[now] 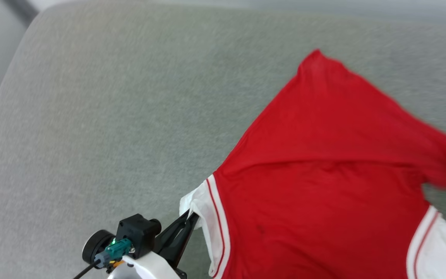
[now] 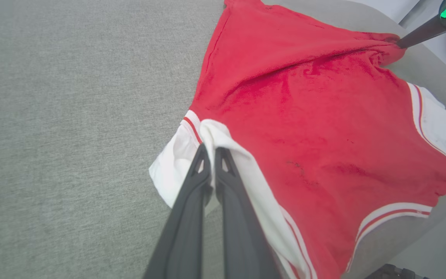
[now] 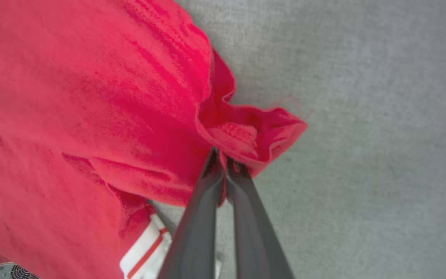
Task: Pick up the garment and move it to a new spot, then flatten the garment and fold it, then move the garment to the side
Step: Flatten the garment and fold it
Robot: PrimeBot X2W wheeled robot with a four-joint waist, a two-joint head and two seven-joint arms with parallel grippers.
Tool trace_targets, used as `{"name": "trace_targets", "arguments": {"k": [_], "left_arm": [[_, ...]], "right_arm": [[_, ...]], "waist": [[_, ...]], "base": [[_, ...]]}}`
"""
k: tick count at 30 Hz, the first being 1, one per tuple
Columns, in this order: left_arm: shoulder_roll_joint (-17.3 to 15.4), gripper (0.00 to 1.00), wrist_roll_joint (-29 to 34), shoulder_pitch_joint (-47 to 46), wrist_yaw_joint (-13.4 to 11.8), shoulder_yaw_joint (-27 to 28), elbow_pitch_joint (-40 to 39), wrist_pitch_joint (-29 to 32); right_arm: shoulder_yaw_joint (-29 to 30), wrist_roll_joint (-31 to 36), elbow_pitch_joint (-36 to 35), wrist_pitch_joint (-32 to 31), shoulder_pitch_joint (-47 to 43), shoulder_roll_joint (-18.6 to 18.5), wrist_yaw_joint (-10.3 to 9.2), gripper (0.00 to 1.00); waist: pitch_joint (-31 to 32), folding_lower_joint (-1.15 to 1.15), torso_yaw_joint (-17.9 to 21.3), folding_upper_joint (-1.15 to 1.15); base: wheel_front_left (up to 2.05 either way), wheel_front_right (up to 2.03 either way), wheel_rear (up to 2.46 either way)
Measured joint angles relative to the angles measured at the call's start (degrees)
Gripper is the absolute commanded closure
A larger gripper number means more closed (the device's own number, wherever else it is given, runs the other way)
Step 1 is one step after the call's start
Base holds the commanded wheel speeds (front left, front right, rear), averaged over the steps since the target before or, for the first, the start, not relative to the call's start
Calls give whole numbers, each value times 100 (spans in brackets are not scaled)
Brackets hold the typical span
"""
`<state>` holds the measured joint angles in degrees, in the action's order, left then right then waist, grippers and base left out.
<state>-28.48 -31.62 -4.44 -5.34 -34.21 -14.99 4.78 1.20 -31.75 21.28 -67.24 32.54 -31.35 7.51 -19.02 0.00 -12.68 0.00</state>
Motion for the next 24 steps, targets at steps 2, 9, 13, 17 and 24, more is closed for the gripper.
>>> {"name": "trace_targets", "arguments": {"k": [2,9,13,17,24], "left_arm": [[2,100,-54,70,-21,21,67,-52],[-55,100,-250,219,-71,205,301,-200],[-49,100,-344,341,-126,304,379,-320],[-15,100,-444,494,-179,358,449,-422],[29,100,-485,531,-174,339,543,-498]], "right_arm": [[-27,-175,-272,40,-374,-59,0,100],[293,-714,-1448,185,-2070,-114,-1,100],[544,-731,-1967,404,-2904,46,-1,100],[645,-711,-2337,569,-3551,290,-1,100],[853,-505,-2438,837,-3958,633,-1,69]], "waist": [[190,0,146,0],[839,-1,679,0],[1100,-1,889,0],[1285,-1,1075,0],[1437,-1,1200,0]], "base": [[0,0,0],[0,0,0],[0,0,0],[0,0,0],[0,0,0]]}}
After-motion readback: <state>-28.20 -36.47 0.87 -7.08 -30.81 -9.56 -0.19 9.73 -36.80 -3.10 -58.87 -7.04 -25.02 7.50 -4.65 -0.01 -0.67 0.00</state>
